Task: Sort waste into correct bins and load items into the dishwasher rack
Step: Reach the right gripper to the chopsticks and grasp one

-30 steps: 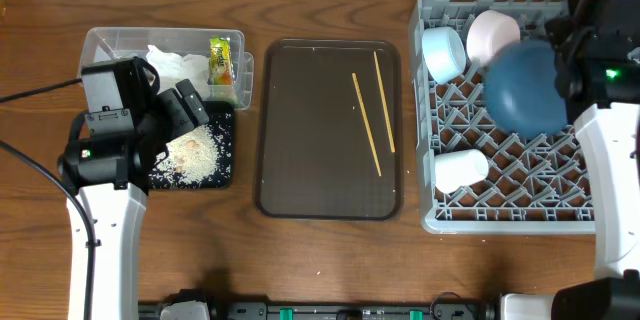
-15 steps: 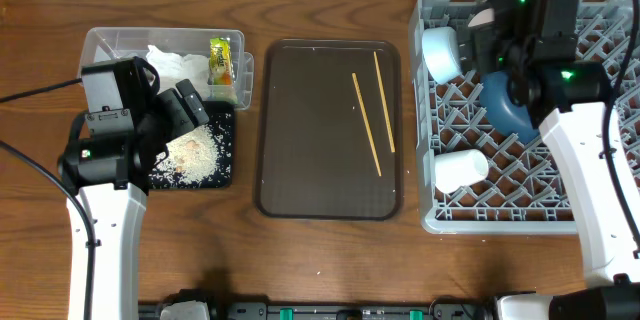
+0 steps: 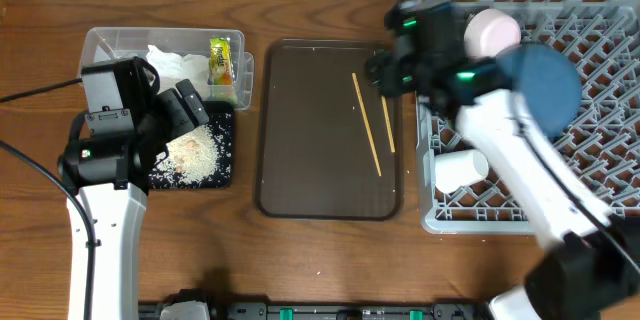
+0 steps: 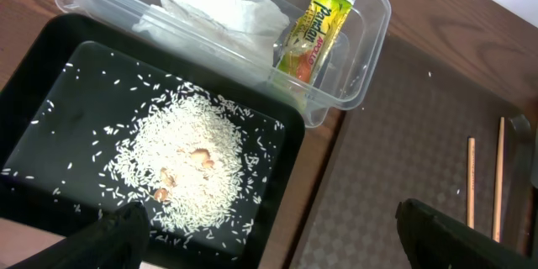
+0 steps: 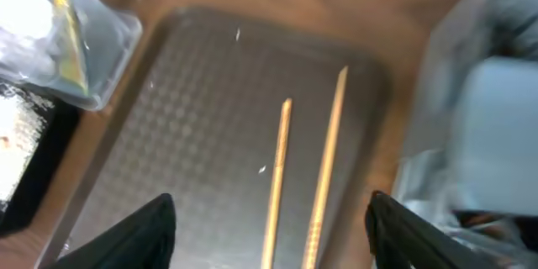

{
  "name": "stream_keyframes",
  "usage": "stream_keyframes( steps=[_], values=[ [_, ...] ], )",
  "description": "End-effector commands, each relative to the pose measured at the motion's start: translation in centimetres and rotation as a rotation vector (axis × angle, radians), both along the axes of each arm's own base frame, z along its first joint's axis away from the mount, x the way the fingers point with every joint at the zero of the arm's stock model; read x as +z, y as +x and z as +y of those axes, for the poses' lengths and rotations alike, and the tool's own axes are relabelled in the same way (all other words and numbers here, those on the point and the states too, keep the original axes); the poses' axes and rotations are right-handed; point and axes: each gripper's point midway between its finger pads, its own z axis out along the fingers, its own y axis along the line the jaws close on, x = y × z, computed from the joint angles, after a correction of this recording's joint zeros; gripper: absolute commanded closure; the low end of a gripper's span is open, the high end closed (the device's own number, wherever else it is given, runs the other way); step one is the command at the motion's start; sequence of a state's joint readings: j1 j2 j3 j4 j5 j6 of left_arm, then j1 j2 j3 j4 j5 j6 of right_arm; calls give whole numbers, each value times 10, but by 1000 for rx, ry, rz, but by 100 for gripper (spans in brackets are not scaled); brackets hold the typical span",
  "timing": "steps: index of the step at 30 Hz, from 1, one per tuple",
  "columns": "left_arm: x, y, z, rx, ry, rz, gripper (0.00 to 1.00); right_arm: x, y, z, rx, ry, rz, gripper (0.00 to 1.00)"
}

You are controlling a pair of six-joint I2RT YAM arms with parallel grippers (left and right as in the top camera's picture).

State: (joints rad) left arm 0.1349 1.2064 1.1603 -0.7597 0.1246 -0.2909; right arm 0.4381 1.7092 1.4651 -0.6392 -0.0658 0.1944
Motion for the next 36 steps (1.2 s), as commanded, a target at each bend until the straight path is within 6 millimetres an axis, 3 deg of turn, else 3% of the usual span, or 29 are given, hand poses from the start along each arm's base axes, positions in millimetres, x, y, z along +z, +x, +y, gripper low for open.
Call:
stream_keyframes(
  steps=[1,9,13,19,29,36],
  values=[
    [7,2,3,1,11,-14,4,-33,3,6,-116,-53,58,34],
    [7,2,3,1,11,-14,4,-119,-9,22,-91,-157,223,48],
    [7,2,3,1,11,-14,4,-151,-14,23,-86,-209,273,57],
    [7,2,3,1,11,-14,4,-155,-12,18,-98,-234,269,70],
    [7,2,3,1,11,-14,4,-187,-29,13,-50,-334,339,70],
    [7,2,3,1,11,-14,4,-191,-36,16,-35,-352,352,70]
  ],
)
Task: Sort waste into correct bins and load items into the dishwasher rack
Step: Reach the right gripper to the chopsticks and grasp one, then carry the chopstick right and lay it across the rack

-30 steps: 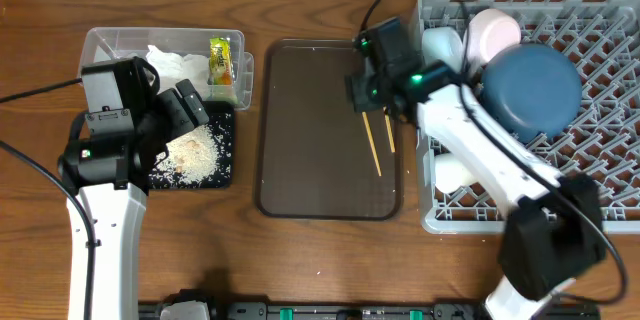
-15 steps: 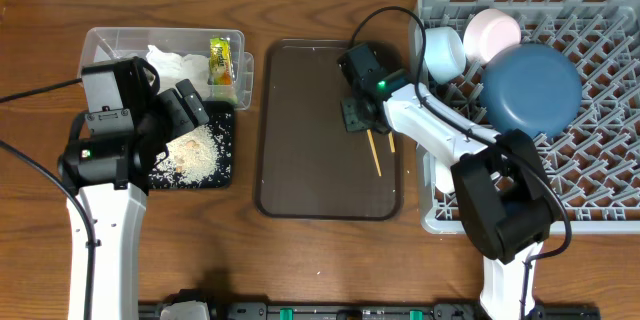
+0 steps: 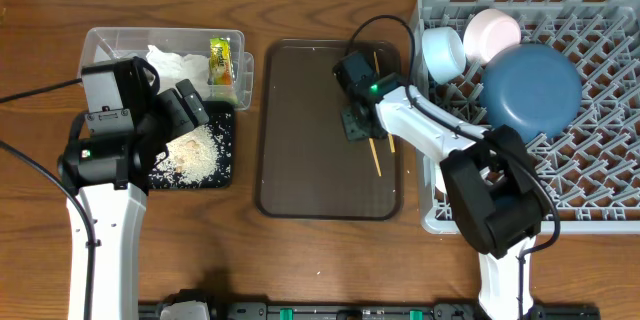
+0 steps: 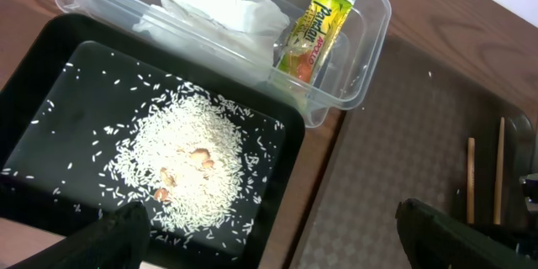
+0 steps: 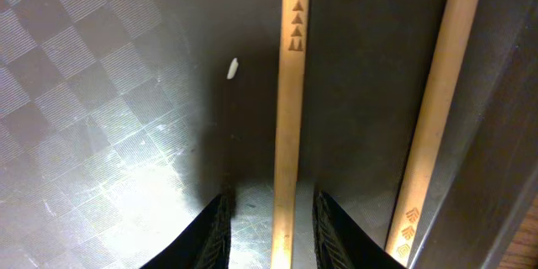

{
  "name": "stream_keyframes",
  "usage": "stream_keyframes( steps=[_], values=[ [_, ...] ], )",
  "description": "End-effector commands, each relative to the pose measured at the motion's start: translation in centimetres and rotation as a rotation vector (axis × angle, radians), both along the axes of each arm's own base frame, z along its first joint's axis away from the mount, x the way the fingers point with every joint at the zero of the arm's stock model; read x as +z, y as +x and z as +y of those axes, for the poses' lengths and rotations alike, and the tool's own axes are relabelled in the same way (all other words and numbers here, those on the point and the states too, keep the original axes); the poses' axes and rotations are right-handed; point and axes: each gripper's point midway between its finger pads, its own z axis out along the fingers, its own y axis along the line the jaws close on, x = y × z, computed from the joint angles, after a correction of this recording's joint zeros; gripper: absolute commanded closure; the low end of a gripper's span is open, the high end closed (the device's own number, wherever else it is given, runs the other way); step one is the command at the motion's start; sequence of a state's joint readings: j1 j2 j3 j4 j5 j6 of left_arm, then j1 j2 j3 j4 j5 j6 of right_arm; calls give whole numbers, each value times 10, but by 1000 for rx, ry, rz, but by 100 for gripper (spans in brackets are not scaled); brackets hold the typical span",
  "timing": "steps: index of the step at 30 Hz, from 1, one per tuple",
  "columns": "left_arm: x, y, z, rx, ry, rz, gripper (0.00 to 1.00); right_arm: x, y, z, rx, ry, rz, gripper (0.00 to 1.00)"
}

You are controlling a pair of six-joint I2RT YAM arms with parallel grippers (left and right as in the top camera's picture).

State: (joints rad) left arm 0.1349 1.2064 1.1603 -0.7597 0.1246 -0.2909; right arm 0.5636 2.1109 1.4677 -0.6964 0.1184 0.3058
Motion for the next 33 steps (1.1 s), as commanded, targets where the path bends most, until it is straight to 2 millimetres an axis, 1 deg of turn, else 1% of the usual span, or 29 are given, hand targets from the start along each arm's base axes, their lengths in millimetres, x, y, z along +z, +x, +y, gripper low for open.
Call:
stream_keyframes(
  steps=[1,6,12,14,17,19,21,23,26,27,28,30,33],
  values=[
    [7,2,3,1,11,-14,4,-9,-7,3,27,-31,20,72],
    [7,2,3,1,11,-14,4,-10,-9,1,27,-38,31,85],
    [7,2,3,1,11,-14,4,-11,-12,-2,25,-50,43,92],
    [7,2,3,1,11,-14,4,-11,-13,-3,25,-52,48,98],
    [7,2,3,1,11,-14,4,-10,-14,-3,25,-53,50,99],
    [7,2,3,1,11,-14,4,-2,-14,-2,25,-43,44,99],
    [7,2,3,1,11,-14,4,12,-15,-1,22,-24,34,99],
    [7,2,3,1,11,-14,4,38,-15,-5,1,-1,4,99],
    [7,2,3,1,11,-14,4,80,-15,-18,-27,30,-49,99],
    [7,2,3,1,11,-14,4,98,-16,-25,-41,40,-74,99],
    [7,2,3,1,11,-14,4,112,-17,-32,-54,45,-94,99],
    [7,2,3,1,11,-14,4,144,-20,-53,-94,59,-138,99],
    [7,2,3,1,11,-14,4,180,-31,-85,-151,54,-188,99]
  ],
)
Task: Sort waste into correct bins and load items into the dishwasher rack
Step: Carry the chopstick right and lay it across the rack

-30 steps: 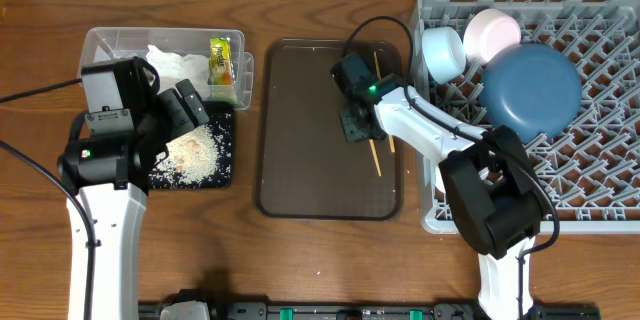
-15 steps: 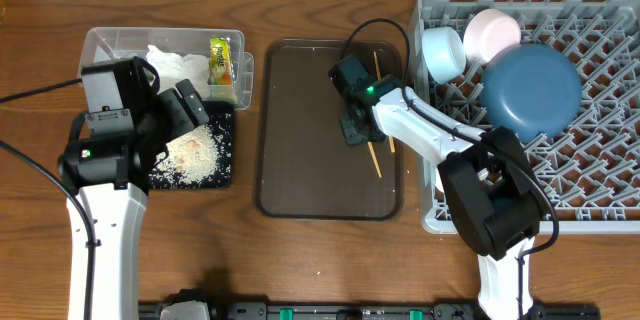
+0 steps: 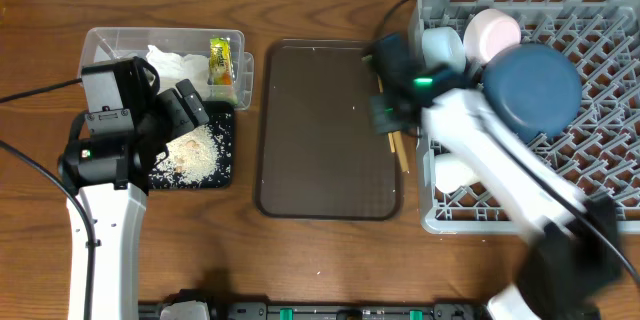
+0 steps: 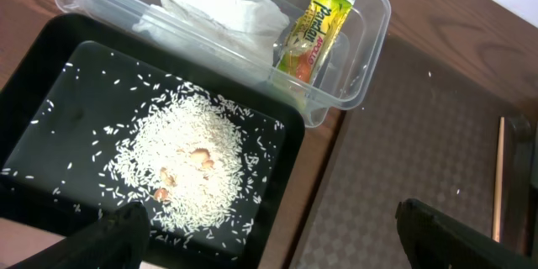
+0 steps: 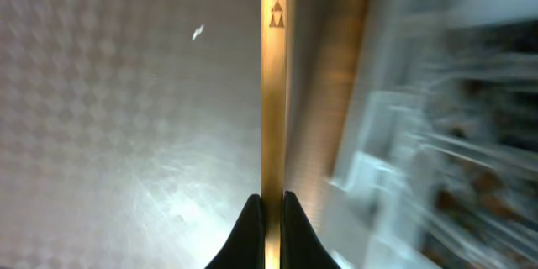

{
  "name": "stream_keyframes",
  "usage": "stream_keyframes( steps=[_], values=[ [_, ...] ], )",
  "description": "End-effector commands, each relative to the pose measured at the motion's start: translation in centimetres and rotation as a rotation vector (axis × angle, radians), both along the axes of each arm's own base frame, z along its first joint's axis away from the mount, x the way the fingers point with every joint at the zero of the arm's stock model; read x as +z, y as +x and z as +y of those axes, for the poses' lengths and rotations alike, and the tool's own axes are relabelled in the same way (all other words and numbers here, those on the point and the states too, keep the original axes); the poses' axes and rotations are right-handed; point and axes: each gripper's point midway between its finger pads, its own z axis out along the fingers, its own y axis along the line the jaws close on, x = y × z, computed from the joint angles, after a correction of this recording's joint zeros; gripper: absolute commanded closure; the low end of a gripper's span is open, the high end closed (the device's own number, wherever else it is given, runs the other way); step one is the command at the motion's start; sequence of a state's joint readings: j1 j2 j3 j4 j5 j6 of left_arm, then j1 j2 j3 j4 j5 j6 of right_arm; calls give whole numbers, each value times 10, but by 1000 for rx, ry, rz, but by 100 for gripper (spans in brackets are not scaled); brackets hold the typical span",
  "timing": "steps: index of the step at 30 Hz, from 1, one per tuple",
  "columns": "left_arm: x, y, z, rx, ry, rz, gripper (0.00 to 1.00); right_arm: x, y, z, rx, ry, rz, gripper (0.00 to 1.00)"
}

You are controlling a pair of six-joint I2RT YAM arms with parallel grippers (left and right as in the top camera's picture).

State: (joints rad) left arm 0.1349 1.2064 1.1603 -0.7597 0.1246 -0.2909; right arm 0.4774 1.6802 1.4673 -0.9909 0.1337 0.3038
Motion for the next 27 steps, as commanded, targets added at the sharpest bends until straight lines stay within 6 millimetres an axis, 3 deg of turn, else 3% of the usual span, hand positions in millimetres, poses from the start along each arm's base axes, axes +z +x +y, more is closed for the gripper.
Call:
stream_keyframes(
  steps=[1,4,7,13,16,21,27],
  values=[
    [7,2,3,1,11,-14,4,39,-6,-37,-90,-9,-74,99],
    [7,2,3,1,11,-14,4,58,-19,-70,-184,-19,-89,99],
    [7,2,3,1,11,-14,4,72,-31,-104,-382,31,-96,99],
    [7,2,3,1,11,-14,4,77,-39,-164,-845,113,-132,99],
    [7,2,3,1,11,-14,4,68,-45,-191,-1129,129,-172,99],
    [7,2,3,1,11,-14,4,31,-69,-225,-1576,185,-173,99],
    [7,2,3,1,11,-14,4,-10,-89,-255,-1821,195,-172,99]
  ],
)
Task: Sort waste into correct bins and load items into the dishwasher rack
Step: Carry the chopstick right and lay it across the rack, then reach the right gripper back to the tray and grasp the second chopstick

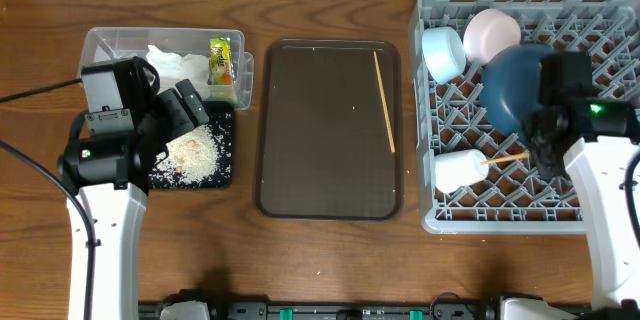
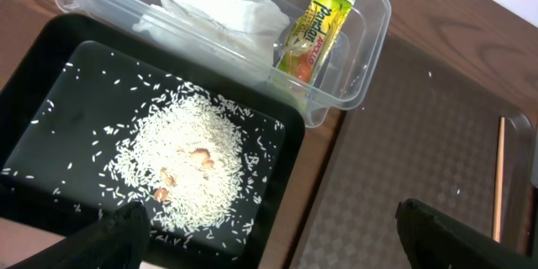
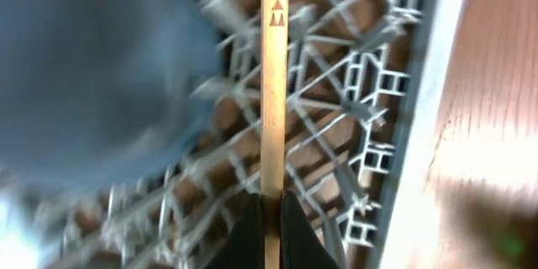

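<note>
My right gripper (image 3: 271,218) is shut on a wooden chopstick (image 3: 274,84) and holds it over the grey dishwasher rack (image 1: 600,20), beside the blue bowl (image 1: 520,85); the stick (image 1: 505,158) juts left from the gripper (image 1: 540,152). A second chopstick (image 1: 384,100) lies on the brown tray (image 1: 320,180), also seen as the stick (image 2: 497,176) at the right edge of the left wrist view. My left gripper (image 2: 273,235) stands open above the black tray of rice (image 2: 176,160). The clear bin (image 2: 353,76) holds a tissue (image 2: 214,4) and a yellow wrapper (image 2: 313,29).
In the rack stand a white cup (image 1: 443,52), a pink bowl (image 1: 492,30) and a second white cup (image 1: 460,170) lying near the front. Wooden table surrounds the trays and the rack.
My right gripper has moved from the tray's right edge to over the rack's middle, the chopstick still held in it. The left arm has not moved.
Two chopsticks lay on the brown tray with my right gripper open above them. Then its fingers straddled one stick low on the tray. Then it was shut on that stick at the tray's right edge, and now holds it over the rack.
</note>
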{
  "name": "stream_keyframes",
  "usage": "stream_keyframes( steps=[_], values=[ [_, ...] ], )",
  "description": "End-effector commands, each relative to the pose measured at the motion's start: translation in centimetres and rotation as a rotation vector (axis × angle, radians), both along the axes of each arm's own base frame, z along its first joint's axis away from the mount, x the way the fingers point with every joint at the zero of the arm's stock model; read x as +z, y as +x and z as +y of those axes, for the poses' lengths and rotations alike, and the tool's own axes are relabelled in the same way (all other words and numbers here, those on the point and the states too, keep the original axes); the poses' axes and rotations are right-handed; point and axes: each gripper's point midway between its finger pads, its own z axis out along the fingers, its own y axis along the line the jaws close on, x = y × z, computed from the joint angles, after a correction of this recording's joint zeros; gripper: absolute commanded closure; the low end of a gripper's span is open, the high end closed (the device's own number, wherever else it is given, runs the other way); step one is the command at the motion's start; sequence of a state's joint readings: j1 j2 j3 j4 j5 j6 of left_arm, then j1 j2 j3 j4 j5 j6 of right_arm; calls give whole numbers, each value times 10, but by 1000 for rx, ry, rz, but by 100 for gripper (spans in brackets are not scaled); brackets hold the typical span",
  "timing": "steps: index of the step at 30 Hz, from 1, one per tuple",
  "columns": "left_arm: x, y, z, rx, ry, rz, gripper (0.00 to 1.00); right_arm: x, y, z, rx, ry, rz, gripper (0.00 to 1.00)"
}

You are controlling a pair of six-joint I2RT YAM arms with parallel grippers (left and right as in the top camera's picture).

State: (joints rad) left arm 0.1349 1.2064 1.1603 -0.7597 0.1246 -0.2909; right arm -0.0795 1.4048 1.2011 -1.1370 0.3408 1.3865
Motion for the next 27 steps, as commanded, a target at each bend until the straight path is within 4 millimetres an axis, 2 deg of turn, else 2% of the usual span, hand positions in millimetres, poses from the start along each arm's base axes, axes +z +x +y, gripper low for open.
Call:
stream_keyframes(
  steps=[1,7,11,12,13,15,16,18,22,27],
  values=[
    [7,2,3,1,11,-14,4,-14,-11,-20,-229,2,-52,99],
    [7,2,3,1,11,-14,4,-51,-7,-25,-327,90,-118,98],
    [7,2,3,1,11,-14,4,-61,7,-28,-265,80,-176,82],
    [7,2,3,1,11,-14,4,-60,12,-29,-226,70,-182,75],
    [7,2,3,1,11,-14,4,-57,17,-29,-174,55,-185,51],
    [7,2,3,1,11,-14,4,-53,25,-30,-69,26,-182,22],
    [7,2,3,1,11,-14,4,-51,28,-28,-8,22,-174,12],
    [7,2,3,1,11,-14,4,-46,34,-25,101,12,-159,1],
    [7,2,3,1,11,-14,4,-28,50,-13,351,2,-161,1],
    [7,2,3,1,11,-14,4,15,70,14,684,-17,-256,1]
  ],
)
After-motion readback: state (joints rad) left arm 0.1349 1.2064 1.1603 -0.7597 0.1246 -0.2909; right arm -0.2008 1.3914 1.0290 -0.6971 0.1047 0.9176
